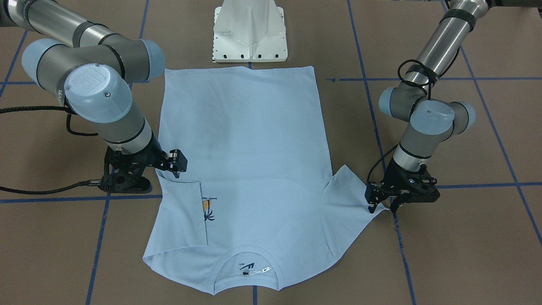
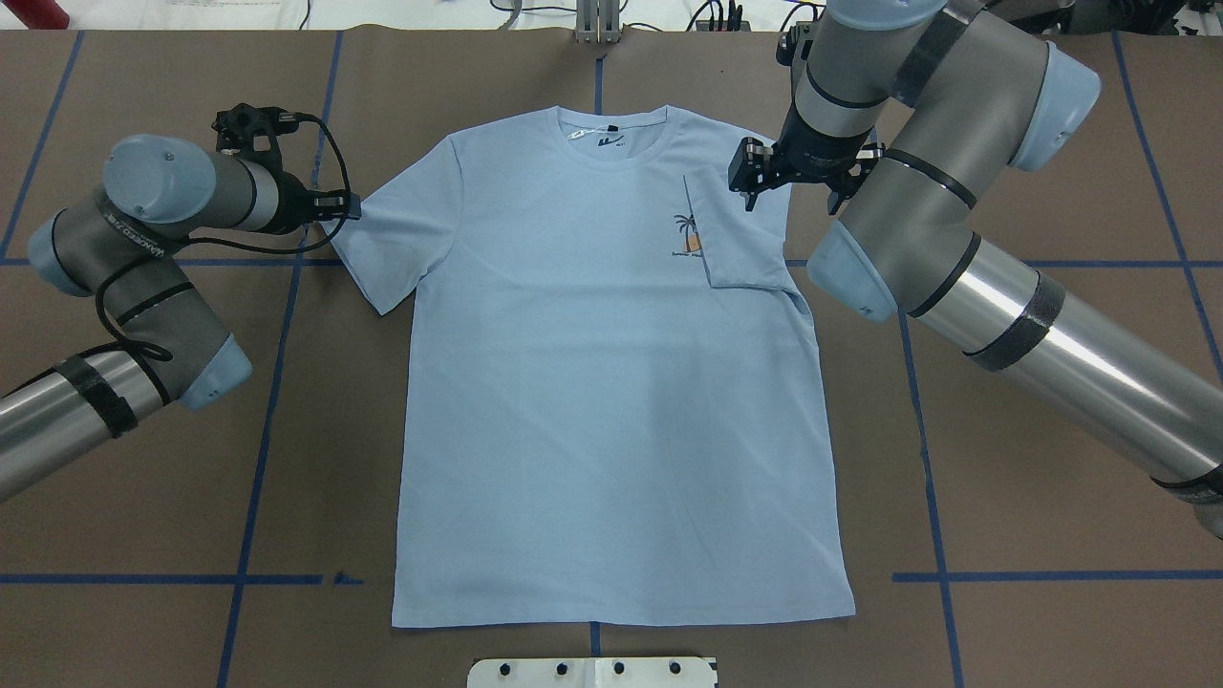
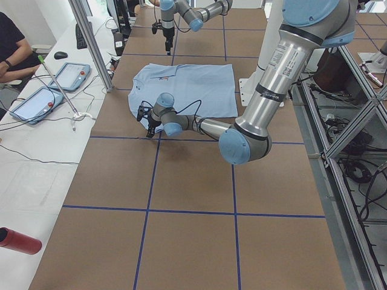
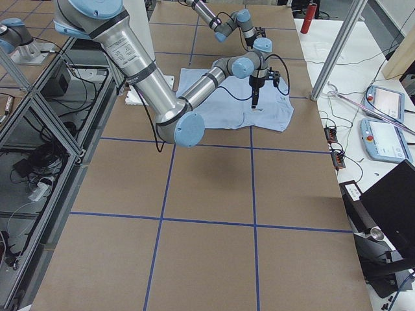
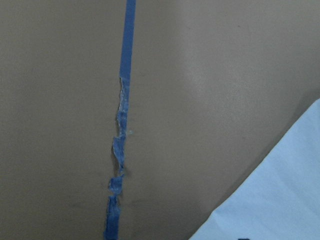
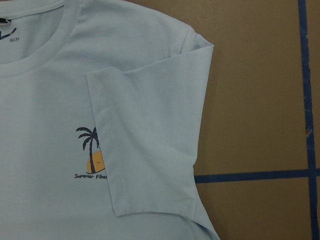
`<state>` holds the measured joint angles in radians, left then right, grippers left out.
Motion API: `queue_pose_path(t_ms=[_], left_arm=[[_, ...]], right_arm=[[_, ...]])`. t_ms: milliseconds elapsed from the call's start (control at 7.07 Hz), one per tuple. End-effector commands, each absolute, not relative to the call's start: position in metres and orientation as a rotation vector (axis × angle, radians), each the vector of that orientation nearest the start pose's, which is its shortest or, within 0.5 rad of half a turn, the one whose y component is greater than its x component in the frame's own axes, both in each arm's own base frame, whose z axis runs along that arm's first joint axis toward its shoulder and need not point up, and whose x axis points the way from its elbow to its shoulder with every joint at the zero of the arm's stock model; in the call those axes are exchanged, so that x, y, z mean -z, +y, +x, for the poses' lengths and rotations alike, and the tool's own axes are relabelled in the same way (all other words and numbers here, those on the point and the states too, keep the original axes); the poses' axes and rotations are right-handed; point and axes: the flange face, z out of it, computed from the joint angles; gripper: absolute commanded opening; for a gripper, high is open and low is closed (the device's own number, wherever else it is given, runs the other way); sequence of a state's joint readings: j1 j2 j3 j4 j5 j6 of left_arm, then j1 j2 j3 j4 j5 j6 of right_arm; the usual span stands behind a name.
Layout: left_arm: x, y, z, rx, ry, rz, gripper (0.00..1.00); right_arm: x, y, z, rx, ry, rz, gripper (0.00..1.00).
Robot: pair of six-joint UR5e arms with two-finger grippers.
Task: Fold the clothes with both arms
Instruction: 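Move the left gripper to the other sleeve while the right gripper holds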
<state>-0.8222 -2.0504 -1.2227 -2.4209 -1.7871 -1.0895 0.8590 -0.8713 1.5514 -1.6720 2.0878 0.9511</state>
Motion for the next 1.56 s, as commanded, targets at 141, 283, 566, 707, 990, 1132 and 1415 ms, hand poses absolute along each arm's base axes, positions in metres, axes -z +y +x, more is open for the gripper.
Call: queue_pose_path(t_ms=[141, 283, 566, 707, 990, 1132, 1415], left_arm=[[-0.452, -0.608, 0.412, 0.198, 0.901, 0.442, 0.27], [-0.450, -0.607, 0.412, 0.198, 0.903, 0.441, 0.14], [-0.428, -0.605, 0.408, 0.196, 0.916, 0.452, 0.00], [-0.406, -0.603, 0.406, 0.213, 0.900, 0.431, 0.00], [-0.345, -0.595, 0.420, 0.298, 0.879, 0.346, 0.00], [-0.315, -0.579, 0.473, 0.349, 0.865, 0.305, 0.00], [-0.263, -0.627, 0.557, 0.399, 0.818, 0.304, 0.00]], right_arm=[[-0.261, -0.592, -0.400, -0.079, -0.754, 0.008, 1.00], [-0.264, -0.592, -0.399, -0.081, -0.750, 0.007, 1.00], [-0.266, -0.592, -0.399, -0.082, -0.747, 0.003, 1.00], [-0.267, -0.591, -0.399, -0.083, -0.747, 0.003, 1.00], [-0.271, -0.590, -0.399, -0.085, -0.743, -0.003, 1.00], [-0.272, -0.591, -0.398, -0.087, -0.742, -0.003, 1.00], [-0.280, -0.589, -0.398, -0.089, -0.734, -0.010, 1.00]])
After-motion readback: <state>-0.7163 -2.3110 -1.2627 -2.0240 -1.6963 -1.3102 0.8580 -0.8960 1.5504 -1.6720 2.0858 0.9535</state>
